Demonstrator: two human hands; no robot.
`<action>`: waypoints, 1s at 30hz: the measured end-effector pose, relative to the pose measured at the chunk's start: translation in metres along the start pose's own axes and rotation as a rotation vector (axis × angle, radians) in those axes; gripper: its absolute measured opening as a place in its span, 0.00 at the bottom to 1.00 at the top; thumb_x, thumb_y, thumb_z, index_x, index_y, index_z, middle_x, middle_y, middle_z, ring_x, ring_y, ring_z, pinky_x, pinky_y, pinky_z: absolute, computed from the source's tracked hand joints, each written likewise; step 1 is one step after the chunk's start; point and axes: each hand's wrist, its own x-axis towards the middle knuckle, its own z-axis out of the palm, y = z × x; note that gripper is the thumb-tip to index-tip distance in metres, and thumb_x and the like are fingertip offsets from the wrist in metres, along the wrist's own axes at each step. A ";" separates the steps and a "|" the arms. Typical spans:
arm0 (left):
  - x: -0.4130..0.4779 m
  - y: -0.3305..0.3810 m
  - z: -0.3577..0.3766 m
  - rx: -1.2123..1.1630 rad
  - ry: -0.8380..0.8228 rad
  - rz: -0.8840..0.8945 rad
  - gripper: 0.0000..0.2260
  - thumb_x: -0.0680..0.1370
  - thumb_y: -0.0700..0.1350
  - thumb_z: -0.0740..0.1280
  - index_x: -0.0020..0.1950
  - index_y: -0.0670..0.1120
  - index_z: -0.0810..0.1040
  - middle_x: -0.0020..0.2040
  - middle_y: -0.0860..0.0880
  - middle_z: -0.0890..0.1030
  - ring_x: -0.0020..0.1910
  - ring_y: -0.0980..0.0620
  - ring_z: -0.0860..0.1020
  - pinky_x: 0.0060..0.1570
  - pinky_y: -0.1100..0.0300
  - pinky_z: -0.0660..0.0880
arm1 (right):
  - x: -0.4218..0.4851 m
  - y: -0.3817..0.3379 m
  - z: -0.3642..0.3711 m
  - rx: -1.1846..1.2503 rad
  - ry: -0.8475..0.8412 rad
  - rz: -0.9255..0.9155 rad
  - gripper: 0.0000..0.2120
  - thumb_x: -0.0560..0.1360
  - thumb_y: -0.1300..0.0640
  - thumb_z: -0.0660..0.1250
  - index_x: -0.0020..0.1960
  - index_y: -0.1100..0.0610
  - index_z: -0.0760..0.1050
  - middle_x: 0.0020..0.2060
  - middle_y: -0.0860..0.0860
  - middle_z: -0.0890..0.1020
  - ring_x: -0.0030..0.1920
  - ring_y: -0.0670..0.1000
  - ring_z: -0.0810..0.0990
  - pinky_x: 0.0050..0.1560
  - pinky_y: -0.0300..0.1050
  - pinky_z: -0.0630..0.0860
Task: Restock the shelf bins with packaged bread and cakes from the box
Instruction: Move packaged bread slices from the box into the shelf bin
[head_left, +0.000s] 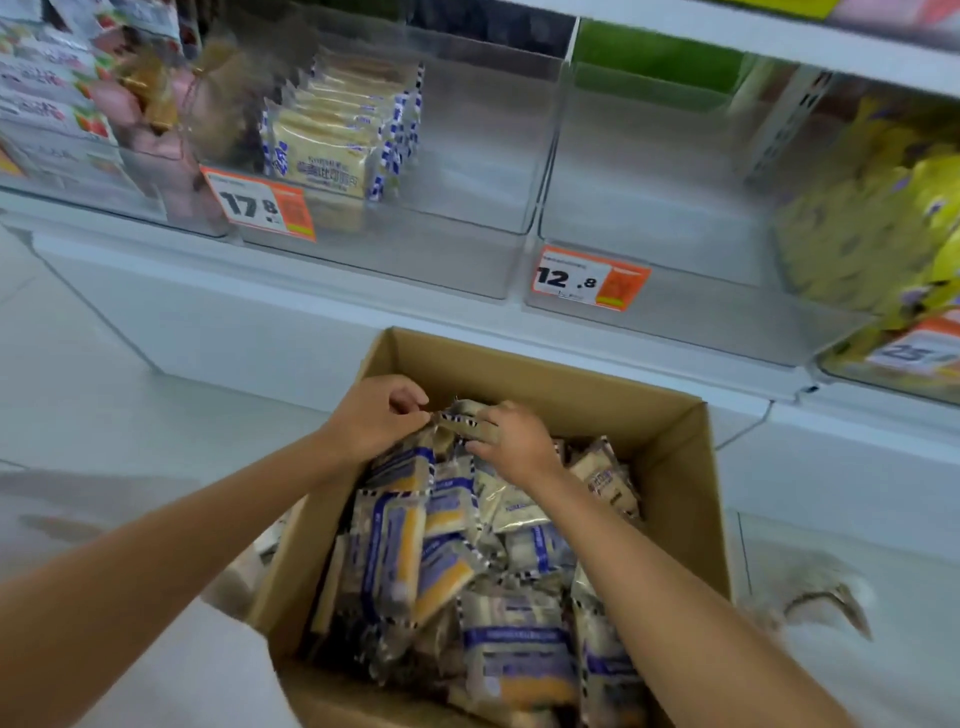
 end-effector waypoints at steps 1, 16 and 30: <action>0.001 -0.003 0.002 0.006 -0.009 -0.014 0.08 0.76 0.45 0.72 0.54 0.49 0.81 0.46 0.54 0.82 0.48 0.55 0.79 0.44 0.73 0.69 | 0.005 -0.003 0.007 -0.019 0.010 -0.004 0.15 0.76 0.47 0.69 0.59 0.53 0.79 0.55 0.53 0.79 0.57 0.55 0.75 0.56 0.49 0.72; 0.011 0.022 -0.005 -0.386 -0.178 -0.126 0.07 0.79 0.46 0.68 0.50 0.43 0.78 0.40 0.49 0.80 0.37 0.51 0.78 0.40 0.58 0.76 | -0.020 -0.007 -0.096 0.571 -0.148 0.039 0.27 0.75 0.44 0.70 0.71 0.47 0.68 0.61 0.42 0.75 0.59 0.42 0.75 0.59 0.42 0.71; -0.006 0.026 -0.003 -0.495 -0.309 -0.298 0.13 0.76 0.46 0.72 0.58 0.42 0.80 0.50 0.45 0.86 0.48 0.48 0.85 0.48 0.54 0.81 | -0.037 0.006 -0.080 0.610 -0.173 0.041 0.24 0.75 0.53 0.72 0.69 0.50 0.72 0.62 0.47 0.77 0.61 0.44 0.75 0.59 0.38 0.68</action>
